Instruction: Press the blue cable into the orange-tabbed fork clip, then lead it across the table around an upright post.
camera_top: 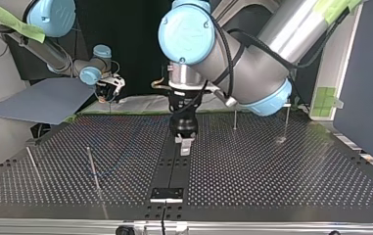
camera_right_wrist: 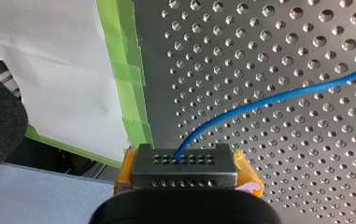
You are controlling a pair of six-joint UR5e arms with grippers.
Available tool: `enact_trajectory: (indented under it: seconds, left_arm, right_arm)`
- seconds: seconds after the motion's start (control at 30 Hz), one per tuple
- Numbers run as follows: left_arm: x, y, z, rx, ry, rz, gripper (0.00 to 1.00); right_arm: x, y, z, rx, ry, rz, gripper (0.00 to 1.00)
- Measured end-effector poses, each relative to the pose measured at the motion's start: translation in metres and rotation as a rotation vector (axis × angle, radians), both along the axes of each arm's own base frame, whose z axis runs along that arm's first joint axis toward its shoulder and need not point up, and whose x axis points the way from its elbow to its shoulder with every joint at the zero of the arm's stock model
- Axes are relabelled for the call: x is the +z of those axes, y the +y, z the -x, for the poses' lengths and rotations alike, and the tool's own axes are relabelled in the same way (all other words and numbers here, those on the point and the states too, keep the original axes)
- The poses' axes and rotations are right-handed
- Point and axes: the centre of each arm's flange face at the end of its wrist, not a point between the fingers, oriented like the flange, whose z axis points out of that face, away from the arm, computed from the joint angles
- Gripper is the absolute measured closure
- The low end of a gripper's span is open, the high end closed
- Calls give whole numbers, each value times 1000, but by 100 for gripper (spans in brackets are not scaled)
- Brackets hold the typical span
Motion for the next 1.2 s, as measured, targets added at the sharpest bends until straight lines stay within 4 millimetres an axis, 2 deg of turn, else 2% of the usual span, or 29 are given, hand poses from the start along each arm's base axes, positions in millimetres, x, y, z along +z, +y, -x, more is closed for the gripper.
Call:
enact_trajectory:
  seconds: [0.3, 0.53, 0.67, 0.97, 1.2]
  left_arm:
    - [11, 24, 18, 70, -55, 129, 0]
    - [-8, 31, 16, 95, -59, 194, 0]
    - [-31, 31, 10, 107, -47, 209, 0]
    - [-105, 30, -7, 178, 8, 200, 0]
    - [-161, 38, -22, 216, 51, 217, 0]
  right_arm:
    - [0, 1, -2, 5, -1, 0, 100]
    - [0, 2, -4, 9, -1, 0, 100]
    - [0, 1, -4, 9, -1, 1, 100]
    - [0, 2, -5, 11, -2, 1, 100]
    - [1, 1, -6, 15, -3, 2, 100]
